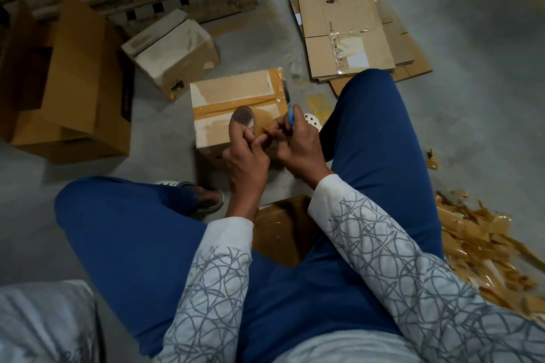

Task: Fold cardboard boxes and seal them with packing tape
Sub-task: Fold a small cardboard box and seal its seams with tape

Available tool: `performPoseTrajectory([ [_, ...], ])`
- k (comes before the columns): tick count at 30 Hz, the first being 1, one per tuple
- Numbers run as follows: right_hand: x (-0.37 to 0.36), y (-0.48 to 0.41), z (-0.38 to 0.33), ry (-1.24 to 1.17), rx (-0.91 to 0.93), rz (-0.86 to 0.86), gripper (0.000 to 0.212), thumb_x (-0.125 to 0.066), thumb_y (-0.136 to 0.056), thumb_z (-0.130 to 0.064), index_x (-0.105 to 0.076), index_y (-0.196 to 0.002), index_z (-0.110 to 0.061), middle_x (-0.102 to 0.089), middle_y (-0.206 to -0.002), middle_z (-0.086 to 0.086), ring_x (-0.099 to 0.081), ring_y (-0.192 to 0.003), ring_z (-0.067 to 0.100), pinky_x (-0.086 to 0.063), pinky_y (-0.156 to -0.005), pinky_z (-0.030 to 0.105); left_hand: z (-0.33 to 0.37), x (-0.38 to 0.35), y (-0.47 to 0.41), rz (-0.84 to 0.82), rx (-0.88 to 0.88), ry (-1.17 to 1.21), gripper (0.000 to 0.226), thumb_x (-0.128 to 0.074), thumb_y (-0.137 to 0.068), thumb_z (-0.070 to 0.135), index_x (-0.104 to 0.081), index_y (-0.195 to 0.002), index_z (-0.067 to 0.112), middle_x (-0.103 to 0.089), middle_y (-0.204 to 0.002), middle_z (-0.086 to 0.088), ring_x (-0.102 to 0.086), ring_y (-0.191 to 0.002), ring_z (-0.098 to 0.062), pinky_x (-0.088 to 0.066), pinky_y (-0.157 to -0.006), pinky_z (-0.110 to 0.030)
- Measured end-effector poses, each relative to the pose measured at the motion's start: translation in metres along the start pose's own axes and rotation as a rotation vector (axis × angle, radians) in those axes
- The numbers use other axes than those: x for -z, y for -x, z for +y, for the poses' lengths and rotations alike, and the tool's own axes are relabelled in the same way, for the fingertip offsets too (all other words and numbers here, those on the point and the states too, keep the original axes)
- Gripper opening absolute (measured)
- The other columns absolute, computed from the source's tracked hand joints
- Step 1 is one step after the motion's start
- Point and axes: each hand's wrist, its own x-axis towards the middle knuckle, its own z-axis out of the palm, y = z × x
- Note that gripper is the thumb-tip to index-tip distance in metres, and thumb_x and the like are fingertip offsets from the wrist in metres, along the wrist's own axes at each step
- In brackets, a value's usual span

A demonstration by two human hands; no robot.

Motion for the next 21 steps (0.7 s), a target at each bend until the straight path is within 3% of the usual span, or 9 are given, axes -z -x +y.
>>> performPoseTrajectory([
  [6,0.003,0.0,-0.004,-0.13,-0.088,0.007,0.031,-0.065,-0.089,0.001,-0.04,-0.093,-0.017,-0.067,-0.087,0.001,-0.068,-0.082,0.018,-0.056,-0.077,0.046,0.004,-0.004,0.003,0.028,-0.047,-0.078,0.014,-0.063,-0.094,-0.002,-0.05,-0.099,0.0,-0.048,-0.079,0.0,-0.053,-0.065,-0.01,-0.042,-0.056,-0.002],
  [9,0.005,0.001,-0.006,-0.149,-0.075,-0.029,0.031,-0.065,-0.089,0.001,-0.041,-0.092,-0.018,-0.066,-0.088,0.004,-0.068,-0.084,0.019,-0.058,-0.077,0.046,0.005,-0.004,0.003,0.027,-0.007,-0.072,0.028,-0.063,-0.097,0.007,-0.038,-0.106,0.017,-0.047,-0.075,0.008,-0.055,-0.062,-0.01,-0.045,-0.048,-0.011],
  [11,0.004,0.002,-0.006,-0.14,-0.047,-0.048,0.029,-0.064,-0.088,-0.001,-0.041,-0.092,-0.017,-0.066,-0.088,0.004,-0.069,-0.084,0.02,-0.057,-0.076,0.048,0.004,-0.004,0.003,0.018,0.0,-0.08,0.032,-0.063,-0.098,0.011,-0.035,-0.107,0.024,-0.054,-0.08,0.004,-0.063,-0.067,-0.015,-0.046,-0.05,-0.011],
  [14,0.006,0.001,-0.007,-0.146,-0.021,-0.067,0.033,-0.063,-0.088,-0.003,-0.039,-0.089,-0.026,-0.067,-0.088,0.004,-0.069,-0.083,0.021,-0.057,-0.075,0.049,0.0,-0.003,0.0,0.023,-0.08,-0.144,0.029,-0.063,-0.095,0.007,-0.054,-0.122,0.014,-0.069,-0.092,-0.01,-0.068,-0.077,-0.02,-0.049,-0.058,-0.02],
  [17,0.015,-0.003,-0.01,-0.208,-0.009,-0.084,0.044,-0.068,-0.089,-0.005,-0.035,-0.088,-0.035,-0.068,-0.09,0.006,-0.069,-0.085,0.016,-0.059,-0.078,0.039,-0.007,-0.005,-0.003,0.023,-0.218,-0.17,0.019,-0.064,-0.093,0.002,-0.073,-0.11,0.005,-0.074,-0.095,-0.012,-0.069,-0.08,-0.02,-0.057,-0.067,-0.026],
  [19,0.021,-0.005,-0.011,-0.3,-0.042,-0.029,0.039,-0.072,-0.091,-0.012,-0.039,-0.09,-0.031,-0.069,-0.093,0.005,-0.069,-0.085,0.011,-0.059,-0.076,0.029,-0.009,-0.002,-0.004,0.005,-0.17,-0.083,0.017,-0.065,-0.093,0.002,-0.076,-0.105,0.008,-0.075,-0.097,-0.005,-0.067,-0.086,-0.012,-0.053,-0.075,-0.011],
  [21,0.022,-0.009,-0.01,-0.347,-0.164,0.066,0.026,-0.073,-0.093,-0.025,-0.048,-0.097,-0.021,-0.067,-0.096,0.002,-0.067,-0.085,0.004,-0.054,-0.073,0.019,-0.01,0.0,-0.005,-0.027,-0.072,0.033,0.018,-0.067,-0.093,0.003,-0.076,-0.105,0.012,-0.074,-0.102,0.003,-0.067,-0.094,-0.007,-0.053,-0.082,-0.009],
])
